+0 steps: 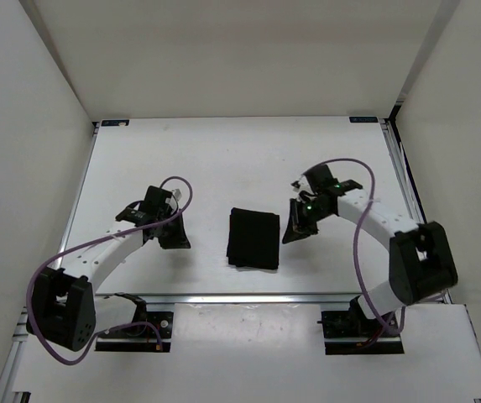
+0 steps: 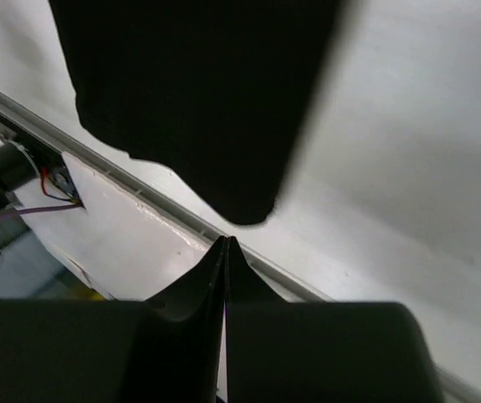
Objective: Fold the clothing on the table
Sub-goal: Fold the skirt
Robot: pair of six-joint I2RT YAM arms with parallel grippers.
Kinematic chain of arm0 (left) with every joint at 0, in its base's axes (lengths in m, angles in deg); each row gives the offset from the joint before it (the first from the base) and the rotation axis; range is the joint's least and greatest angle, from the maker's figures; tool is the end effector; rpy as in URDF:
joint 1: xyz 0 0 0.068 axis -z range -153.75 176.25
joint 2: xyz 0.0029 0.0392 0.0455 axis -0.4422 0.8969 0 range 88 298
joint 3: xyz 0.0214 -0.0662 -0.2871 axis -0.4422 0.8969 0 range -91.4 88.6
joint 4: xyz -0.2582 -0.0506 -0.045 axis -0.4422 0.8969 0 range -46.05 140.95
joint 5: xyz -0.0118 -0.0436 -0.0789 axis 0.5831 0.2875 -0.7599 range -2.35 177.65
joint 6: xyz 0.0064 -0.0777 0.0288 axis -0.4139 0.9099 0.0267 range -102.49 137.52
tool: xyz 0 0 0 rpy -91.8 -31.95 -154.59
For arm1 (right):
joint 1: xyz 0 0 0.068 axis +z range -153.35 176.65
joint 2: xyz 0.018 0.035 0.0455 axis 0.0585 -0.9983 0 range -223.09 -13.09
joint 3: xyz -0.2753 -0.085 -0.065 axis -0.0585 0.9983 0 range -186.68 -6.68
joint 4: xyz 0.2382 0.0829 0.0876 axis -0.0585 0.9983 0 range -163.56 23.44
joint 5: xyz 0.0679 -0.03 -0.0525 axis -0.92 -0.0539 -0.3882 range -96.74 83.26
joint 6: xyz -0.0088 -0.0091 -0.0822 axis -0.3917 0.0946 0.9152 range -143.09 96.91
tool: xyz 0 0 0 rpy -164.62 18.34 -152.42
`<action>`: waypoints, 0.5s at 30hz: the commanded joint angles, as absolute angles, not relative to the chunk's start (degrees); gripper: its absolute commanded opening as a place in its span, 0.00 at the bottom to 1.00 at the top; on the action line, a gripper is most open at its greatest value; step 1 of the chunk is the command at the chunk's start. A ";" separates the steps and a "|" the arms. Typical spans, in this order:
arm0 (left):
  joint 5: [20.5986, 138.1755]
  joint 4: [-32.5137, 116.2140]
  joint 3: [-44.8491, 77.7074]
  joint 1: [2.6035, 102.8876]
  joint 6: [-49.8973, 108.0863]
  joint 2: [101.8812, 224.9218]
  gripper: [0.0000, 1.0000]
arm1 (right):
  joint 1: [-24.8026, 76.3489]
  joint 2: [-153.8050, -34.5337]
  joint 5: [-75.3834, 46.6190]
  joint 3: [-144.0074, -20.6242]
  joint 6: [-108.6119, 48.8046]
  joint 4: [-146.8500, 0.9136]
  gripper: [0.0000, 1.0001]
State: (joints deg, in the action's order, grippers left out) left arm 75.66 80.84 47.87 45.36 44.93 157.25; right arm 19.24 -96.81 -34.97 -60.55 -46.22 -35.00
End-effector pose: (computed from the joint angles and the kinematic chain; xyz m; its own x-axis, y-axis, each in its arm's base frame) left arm 0.2101 -0.0888 0.1833 -0.9478 -0.1482 -0.2823 -0.0388 0.9324 -0.3593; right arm 0.2517 0.1419 0.1978 -0.9856 -0.0353 -0.1655 -0.1218 0.8269 0.5490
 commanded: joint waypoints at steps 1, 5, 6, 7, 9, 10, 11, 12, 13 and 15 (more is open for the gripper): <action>73.76 79.28 48.34 45.41 45.82 156.72 0.04 | 25.10 -103.43 -33.12 -66.52 -43.57 -38.05 0.00; 74.64 80.95 48.96 44.62 45.47 156.11 0.03 | 29.77 -113.17 -33.37 -71.01 -41.90 -40.16 0.00; 74.47 80.87 48.96 44.09 45.55 156.11 0.03 | 30.56 -115.63 -33.02 -71.37 -41.72 -40.34 0.00; 74.64 81.13 49.13 44.44 45.55 156.02 0.03 | 31.09 -116.79 -32.85 -71.89 -41.72 -41.12 0.00; 74.99 81.83 49.49 44.44 45.38 155.67 0.04 | 31.01 -121.35 -31.97 -73.65 -41.90 -41.22 0.00; 75.43 81.92 49.66 44.53 45.55 154.98 0.05 | 30.75 -122.67 -31.70 -74.79 -41.72 -40.96 0.00; 75.34 82.27 49.66 44.53 45.64 155.23 0.05 | 30.31 -124.69 -31.62 -76.01 -41.72 -40.78 0.00; 75.17 82.27 49.92 43.92 45.81 154.80 0.05 | 30.48 -126.80 -30.57 -76.29 -41.63 -40.61 0.00; 75.34 82.54 50.01 44.43 45.73 154.53 0.06 | 29.88 -127.34 -30.12 -78.03 -41.37 -40.43 0.00; 75.17 82.54 50.02 44.44 46.08 154.00 0.06 | 29.08 -130.76 -28.90 -80.59 -41.19 -39.99 0.00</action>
